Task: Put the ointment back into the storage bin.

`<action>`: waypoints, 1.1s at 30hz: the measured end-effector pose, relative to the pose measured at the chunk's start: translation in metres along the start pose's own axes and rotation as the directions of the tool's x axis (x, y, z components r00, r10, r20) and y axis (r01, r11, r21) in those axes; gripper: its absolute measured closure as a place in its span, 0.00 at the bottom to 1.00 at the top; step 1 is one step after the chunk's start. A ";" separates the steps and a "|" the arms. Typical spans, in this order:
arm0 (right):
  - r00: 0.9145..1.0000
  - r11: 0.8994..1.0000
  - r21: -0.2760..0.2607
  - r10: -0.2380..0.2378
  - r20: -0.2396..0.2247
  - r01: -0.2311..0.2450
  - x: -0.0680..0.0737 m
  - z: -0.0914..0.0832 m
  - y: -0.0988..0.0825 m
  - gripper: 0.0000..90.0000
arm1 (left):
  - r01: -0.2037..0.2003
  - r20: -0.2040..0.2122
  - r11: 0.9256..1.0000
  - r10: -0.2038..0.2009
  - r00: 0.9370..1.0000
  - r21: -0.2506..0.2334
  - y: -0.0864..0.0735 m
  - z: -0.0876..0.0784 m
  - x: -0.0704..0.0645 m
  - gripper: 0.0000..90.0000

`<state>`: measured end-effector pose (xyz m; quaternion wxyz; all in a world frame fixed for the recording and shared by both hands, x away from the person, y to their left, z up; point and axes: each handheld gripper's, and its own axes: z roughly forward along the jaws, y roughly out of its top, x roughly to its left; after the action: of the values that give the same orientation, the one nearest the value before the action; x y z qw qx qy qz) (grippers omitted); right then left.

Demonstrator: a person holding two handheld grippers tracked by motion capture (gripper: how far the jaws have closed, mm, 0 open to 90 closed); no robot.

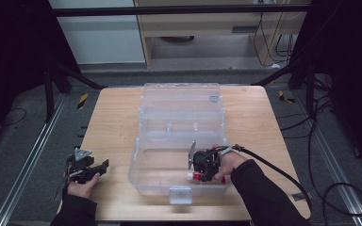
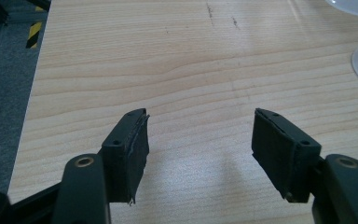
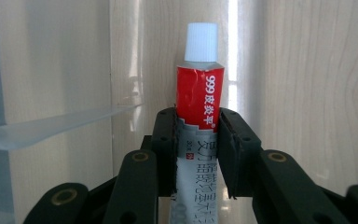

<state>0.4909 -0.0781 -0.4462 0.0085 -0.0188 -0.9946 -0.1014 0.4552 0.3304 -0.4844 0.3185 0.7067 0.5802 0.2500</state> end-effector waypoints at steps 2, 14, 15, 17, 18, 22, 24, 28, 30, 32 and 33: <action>1.000 1.000 0.000 -0.004 -0.001 0.004 0.000 0.001 0.000 0.77 | -0.001 0.000 1.000 0.001 1.000 0.001 0.000 0.000 0.000 0.40; 1.000 0.999 -0.039 0.009 0.017 -0.008 0.001 -0.009 -0.003 0.79 | 0.000 0.001 1.000 0.000 1.000 0.000 0.000 0.000 0.000 0.40; 1.000 0.999 -0.051 0.008 0.021 -0.007 0.001 -0.012 -0.004 0.78 | 0.001 0.002 1.000 -0.001 1.000 -0.001 0.000 0.000 0.000 0.40; 0.999 0.996 -0.084 0.031 0.039 -0.027 0.002 -0.020 -0.006 0.77 | 0.001 0.002 1.000 -0.001 1.000 -0.001 0.000 0.000 0.000 0.40; 0.998 0.994 -0.103 0.038 0.050 -0.033 0.002 -0.024 -0.007 0.76 | 0.001 0.003 1.000 -0.001 1.000 -0.001 0.000 -0.001 0.000 0.40; 0.987 0.978 -0.183 0.119 0.109 -0.097 0.004 -0.042 -0.016 0.72 | 0.003 0.007 1.000 -0.003 1.000 -0.001 0.000 -0.001 -0.001 0.40; 0.980 0.960 -0.250 0.160 0.120 -0.126 0.007 -0.052 -0.021 0.69 | 0.006 0.010 1.000 -0.006 1.000 -0.001 0.000 -0.001 0.000 0.40; 0.960 0.914 -0.371 0.235 0.150 -0.165 0.013 -0.066 -0.033 0.61 | 0.005 0.012 1.000 -0.005 1.000 -0.001 0.000 -0.001 -0.001 0.40; 0.943 0.881 -0.434 0.286 0.168 -0.190 0.018 -0.072 -0.042 0.55 | 0.004 0.014 1.000 -0.004 1.000 0.000 0.000 -0.001 -0.001 0.40; 0.931 0.849 -0.487 0.322 0.170 -0.205 0.022 -0.077 -0.050 0.53 | 0.004 0.018 1.000 -0.004 1.000 0.000 0.000 -0.001 -0.002 0.40; 0.922 0.827 -0.521 0.346 0.173 -0.212 0.023 -0.079 -0.054 0.49 | 0.002 0.019 1.000 -0.002 1.000 0.001 0.000 -0.001 -0.002 0.40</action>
<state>0.4666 -0.1463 -0.3788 -0.1121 -0.1797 -0.9142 -0.3456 0.4545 0.3286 -0.4838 0.3238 0.7085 0.5781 0.2428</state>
